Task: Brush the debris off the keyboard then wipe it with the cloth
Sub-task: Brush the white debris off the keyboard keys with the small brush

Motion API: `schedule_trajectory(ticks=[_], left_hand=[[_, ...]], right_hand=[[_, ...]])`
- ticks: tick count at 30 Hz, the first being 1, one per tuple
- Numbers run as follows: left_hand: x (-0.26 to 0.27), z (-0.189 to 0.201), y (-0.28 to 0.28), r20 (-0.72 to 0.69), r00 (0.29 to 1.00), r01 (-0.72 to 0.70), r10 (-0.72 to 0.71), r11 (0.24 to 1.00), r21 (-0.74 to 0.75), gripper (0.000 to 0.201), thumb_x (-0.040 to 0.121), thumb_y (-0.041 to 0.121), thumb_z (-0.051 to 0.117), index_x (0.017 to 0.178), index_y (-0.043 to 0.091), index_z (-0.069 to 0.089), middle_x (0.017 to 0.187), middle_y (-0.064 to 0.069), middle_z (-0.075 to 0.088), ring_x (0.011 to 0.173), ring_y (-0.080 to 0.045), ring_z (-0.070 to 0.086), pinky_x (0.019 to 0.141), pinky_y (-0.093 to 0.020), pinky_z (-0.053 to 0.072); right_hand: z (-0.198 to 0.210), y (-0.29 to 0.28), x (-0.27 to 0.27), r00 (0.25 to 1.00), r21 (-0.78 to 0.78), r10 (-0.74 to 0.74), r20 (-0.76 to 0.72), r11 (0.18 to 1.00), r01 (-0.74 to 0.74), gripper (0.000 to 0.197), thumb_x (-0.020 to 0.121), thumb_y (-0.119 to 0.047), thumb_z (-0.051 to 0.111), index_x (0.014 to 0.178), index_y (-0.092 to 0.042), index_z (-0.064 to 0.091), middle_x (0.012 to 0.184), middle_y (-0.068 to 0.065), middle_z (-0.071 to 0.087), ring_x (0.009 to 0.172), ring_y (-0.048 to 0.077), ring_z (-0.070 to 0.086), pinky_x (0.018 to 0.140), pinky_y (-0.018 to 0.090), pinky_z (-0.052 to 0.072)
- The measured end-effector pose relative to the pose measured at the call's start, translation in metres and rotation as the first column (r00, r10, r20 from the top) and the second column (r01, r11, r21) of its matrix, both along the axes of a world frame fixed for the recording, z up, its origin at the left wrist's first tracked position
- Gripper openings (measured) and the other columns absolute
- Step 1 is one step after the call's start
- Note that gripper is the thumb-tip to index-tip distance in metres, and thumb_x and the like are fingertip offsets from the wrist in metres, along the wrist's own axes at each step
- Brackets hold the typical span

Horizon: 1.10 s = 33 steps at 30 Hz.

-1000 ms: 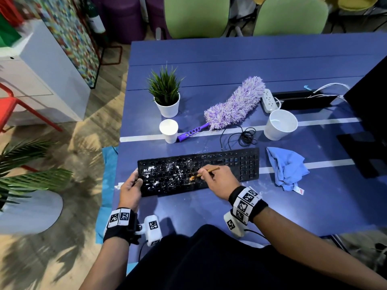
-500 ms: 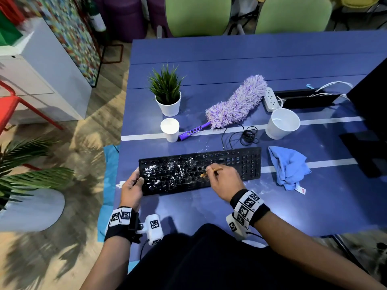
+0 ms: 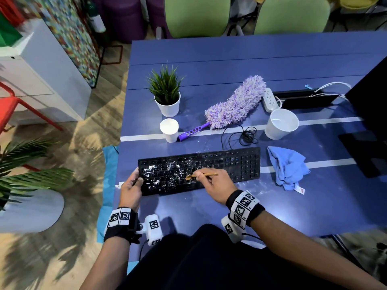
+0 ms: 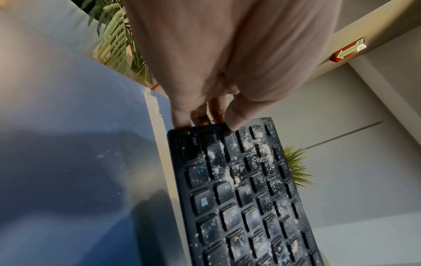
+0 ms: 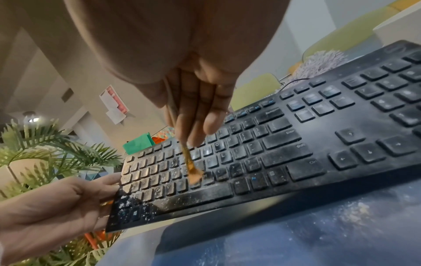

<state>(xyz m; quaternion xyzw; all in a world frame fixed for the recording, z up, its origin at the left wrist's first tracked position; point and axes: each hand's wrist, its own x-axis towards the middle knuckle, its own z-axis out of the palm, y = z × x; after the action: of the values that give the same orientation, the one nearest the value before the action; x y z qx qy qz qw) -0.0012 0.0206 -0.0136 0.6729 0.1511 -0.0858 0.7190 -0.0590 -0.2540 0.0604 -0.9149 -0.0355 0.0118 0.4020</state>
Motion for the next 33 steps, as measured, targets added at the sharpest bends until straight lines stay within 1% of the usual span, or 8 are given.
schedule_trajectory(ticks=[3,6,11,16,20,24,28,33], left_hand=[[-0.001,-0.001,0.0,-0.013,1.0,-0.003,0.003,1.0,0.009,0.045,0.097,-0.013,0.038,0.135,0.004,0.053,0.13,-0.016,0.06,0.118,-0.024,0.053,0.116,-0.055,0.031],[-0.002,0.0,-0.002,-0.011,1.0,-0.009,0.009,1.0,-0.007,0.046,0.097,-0.014,0.036,0.136,0.004,0.052,0.126,-0.013,0.061,0.117,-0.022,0.053,0.115,-0.052,0.032],[0.0,0.0,-0.001,0.003,1.0,-0.006,0.006,1.0,0.002,0.046,0.097,-0.013,0.037,0.135,0.006,0.053,0.124,-0.01,0.063,0.118,-0.022,0.053,0.115,-0.053,0.032],[-0.001,0.001,-0.001,0.022,1.0,0.015,-0.015,1.0,0.009,0.048,0.096,-0.014,0.037,0.126,0.016,0.059,0.107,0.013,0.072,0.115,-0.021,0.055,0.113,-0.047,0.036],[-0.001,0.001,-0.002,0.036,0.999,0.01,-0.01,1.0,-0.009,0.047,0.096,-0.015,0.036,0.13,0.012,0.055,0.117,-0.003,0.066,0.118,-0.021,0.052,0.11,-0.042,0.039],[-0.002,0.002,-0.003,0.034,0.999,0.007,-0.006,1.0,-0.022,0.047,0.096,-0.014,0.037,0.124,0.017,0.059,0.106,0.014,0.071,0.116,-0.02,0.054,0.108,-0.04,0.04],[-0.001,0.0,-0.003,0.045,0.999,0.017,-0.016,1.0,-0.025,0.046,0.096,-0.014,0.036,0.127,0.014,0.057,0.117,-0.005,0.066,0.117,-0.022,0.053,0.11,-0.044,0.037],[0.0,-0.003,-0.001,0.039,0.999,-0.002,0.003,1.0,-0.019,0.048,0.096,-0.014,0.038,0.128,0.016,0.057,0.106,0.015,0.071,0.117,-0.021,0.054,0.112,-0.044,0.036]], right_hand=[[-0.005,-0.001,-0.001,0.998,-0.104,0.037,-0.049,0.994,-0.041,0.038,0.1,-0.038,0.041,0.09,-0.015,0.07,0.08,0.003,0.073,0.074,0.022,0.068,0.071,0.036,0.054],[-0.001,-0.004,-0.004,0.999,-0.082,-0.04,0.029,0.996,0.043,0.031,0.1,-0.031,0.044,0.09,-0.015,0.068,0.077,0.002,0.071,0.07,0.02,0.065,0.07,0.036,0.052],[0.002,0.009,-0.004,0.997,-0.057,0.08,-0.018,0.995,-0.081,0.028,0.1,-0.028,0.047,0.097,-0.013,0.071,0.087,0.005,0.073,0.078,0.02,0.065,0.073,0.03,0.049],[-0.005,-0.004,0.001,1.0,-0.225,0.002,-0.015,0.974,-0.006,0.031,0.099,-0.033,0.042,0.082,-0.018,0.064,0.068,0.001,0.066,0.068,0.027,0.065,0.061,0.027,0.044],[-0.003,-0.007,-0.002,0.997,-0.131,0.044,-0.068,0.99,-0.052,0.031,0.098,-0.038,0.043,0.096,-0.022,0.07,0.087,-0.001,0.074,0.081,0.019,0.068,0.074,0.029,0.053],[-0.003,-0.024,0.0,0.992,-0.321,-0.091,-0.09,0.945,0.057,0.037,0.1,-0.032,0.04,0.072,-0.017,0.058,0.057,0.003,0.058,0.066,0.029,0.063,0.06,0.029,0.041],[-0.003,-0.025,-0.004,0.998,-0.161,-0.018,-0.053,0.987,0.009,0.031,0.1,-0.032,0.045,0.091,-0.017,0.071,0.074,-0.004,0.071,0.073,0.018,0.067,0.068,0.028,0.05],[-0.007,-0.035,-0.005,0.995,-0.223,-0.102,-0.021,0.97,0.095,0.03,0.1,-0.034,0.044,0.092,-0.019,0.069,0.07,0.002,0.068,0.07,0.024,0.066,0.064,0.032,0.051]])
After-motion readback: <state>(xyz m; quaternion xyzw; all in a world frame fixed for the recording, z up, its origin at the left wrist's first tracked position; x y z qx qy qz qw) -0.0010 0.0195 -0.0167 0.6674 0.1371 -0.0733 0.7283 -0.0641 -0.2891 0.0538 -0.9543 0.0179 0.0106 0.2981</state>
